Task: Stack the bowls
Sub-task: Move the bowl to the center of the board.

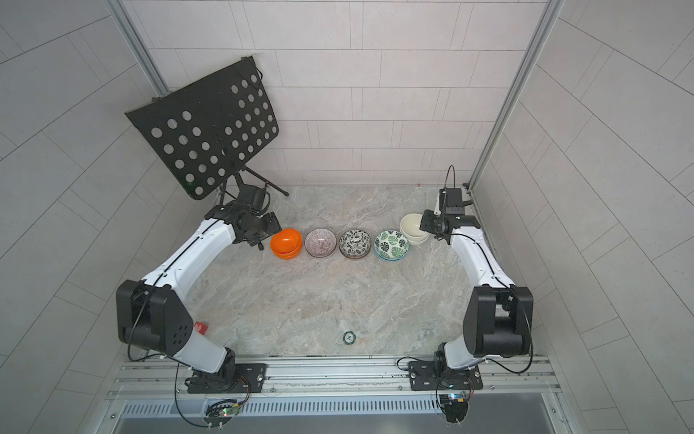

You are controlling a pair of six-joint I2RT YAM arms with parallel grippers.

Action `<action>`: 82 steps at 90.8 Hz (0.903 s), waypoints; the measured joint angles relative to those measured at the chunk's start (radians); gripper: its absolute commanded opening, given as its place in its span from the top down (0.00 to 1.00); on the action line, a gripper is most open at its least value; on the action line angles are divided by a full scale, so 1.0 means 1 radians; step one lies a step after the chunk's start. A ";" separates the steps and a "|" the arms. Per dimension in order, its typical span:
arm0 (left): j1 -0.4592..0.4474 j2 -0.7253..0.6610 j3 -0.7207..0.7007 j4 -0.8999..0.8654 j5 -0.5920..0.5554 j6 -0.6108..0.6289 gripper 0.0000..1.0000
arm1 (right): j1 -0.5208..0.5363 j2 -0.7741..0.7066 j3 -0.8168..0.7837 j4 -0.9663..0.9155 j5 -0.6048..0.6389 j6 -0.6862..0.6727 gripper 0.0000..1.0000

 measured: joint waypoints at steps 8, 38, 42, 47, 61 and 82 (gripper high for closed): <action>-0.006 0.000 0.000 0.000 0.000 0.000 0.33 | -0.044 0.064 0.063 -0.002 0.003 0.012 0.49; -0.010 0.002 0.000 0.000 -0.007 0.000 0.33 | -0.061 0.305 0.151 -0.023 -0.016 0.018 0.48; -0.010 0.005 0.000 0.001 -0.008 0.000 0.33 | -0.061 0.320 0.154 -0.023 -0.024 0.018 0.48; -0.010 0.011 0.000 0.000 -0.008 0.000 0.33 | -0.061 0.334 0.156 -0.022 -0.034 0.018 0.48; -0.011 0.020 0.000 0.001 -0.010 0.000 0.33 | -0.058 0.361 0.156 -0.015 -0.063 0.018 0.49; -0.011 0.026 0.000 0.001 -0.012 0.000 0.33 | -0.056 0.425 0.159 -0.002 -0.107 0.021 0.56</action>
